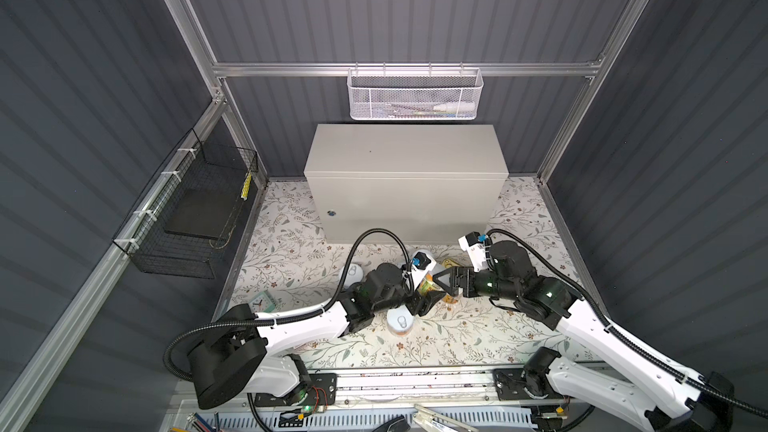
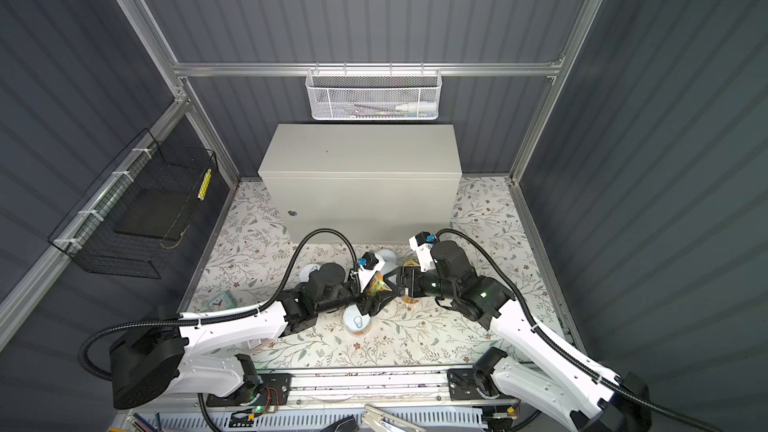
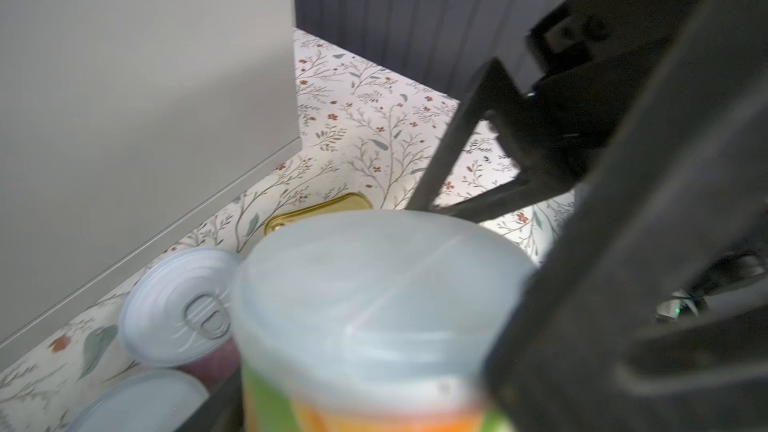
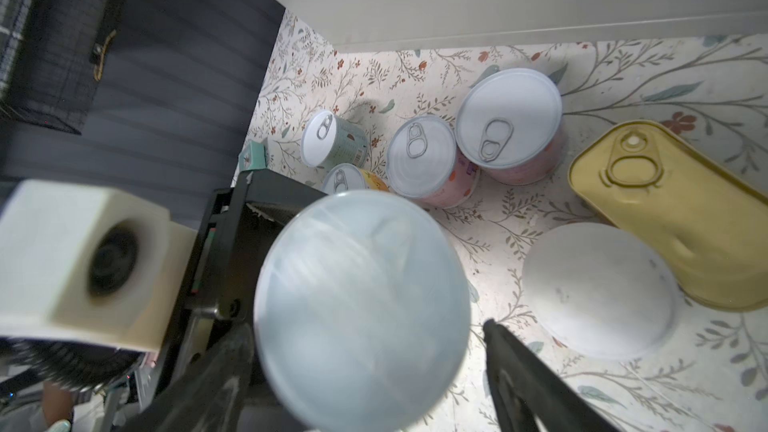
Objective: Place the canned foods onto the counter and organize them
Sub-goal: 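Lift the snack canister with the left gripper up over the beige cabinet top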
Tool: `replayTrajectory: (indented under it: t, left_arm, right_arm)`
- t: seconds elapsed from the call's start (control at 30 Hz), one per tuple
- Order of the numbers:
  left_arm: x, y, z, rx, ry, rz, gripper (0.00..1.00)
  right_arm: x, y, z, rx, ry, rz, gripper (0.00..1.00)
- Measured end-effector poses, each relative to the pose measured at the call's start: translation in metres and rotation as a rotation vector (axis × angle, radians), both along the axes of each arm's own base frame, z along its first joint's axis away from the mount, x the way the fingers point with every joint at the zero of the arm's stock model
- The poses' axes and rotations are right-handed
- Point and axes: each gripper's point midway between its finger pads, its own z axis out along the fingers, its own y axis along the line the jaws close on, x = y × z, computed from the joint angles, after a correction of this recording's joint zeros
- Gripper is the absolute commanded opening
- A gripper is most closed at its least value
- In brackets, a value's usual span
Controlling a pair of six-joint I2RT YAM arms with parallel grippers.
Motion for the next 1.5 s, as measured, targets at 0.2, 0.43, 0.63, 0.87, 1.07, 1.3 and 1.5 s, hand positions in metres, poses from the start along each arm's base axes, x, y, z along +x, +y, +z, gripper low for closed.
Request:
replayTrajectory:
  t: [0.2,0.43,0.63,0.87,1.07,1.3,1.5]
  left_arm:
    - [0.007,0.011,-0.006,0.04,0.015,0.067,0.46]
    - [0.014,0.018,-0.003,0.088,0.017,0.118,0.45]
    - [0.025,0.021,0.029,0.083,-0.013,0.173,0.45]
    - [0.033,0.017,0.061,0.062,-0.048,0.196,0.45]
    - [0.04,0.017,0.087,0.07,-0.086,0.22,0.46]
    - [0.055,0.021,0.147,0.039,-0.169,0.294,0.46]
    - [0.069,0.012,0.199,0.001,-0.243,0.329,0.47]
  right_arm:
    - [0.003,-0.015,-0.004,-0.026,-0.03,-0.07,0.96]
    - [0.002,-0.038,-0.01,-0.068,-0.08,-0.158,0.99]
    - [0.009,-0.057,-0.018,-0.12,-0.12,-0.242,0.99]
    - [0.012,-0.059,-0.024,-0.153,-0.121,-0.254,0.99]
    - [0.011,-0.059,-0.024,-0.151,-0.127,-0.245,0.99]
    - [0.003,-0.067,-0.029,-0.12,-0.138,-0.267,0.99]
    - [-0.001,-0.069,-0.027,-0.067,-0.151,-0.286,0.99]
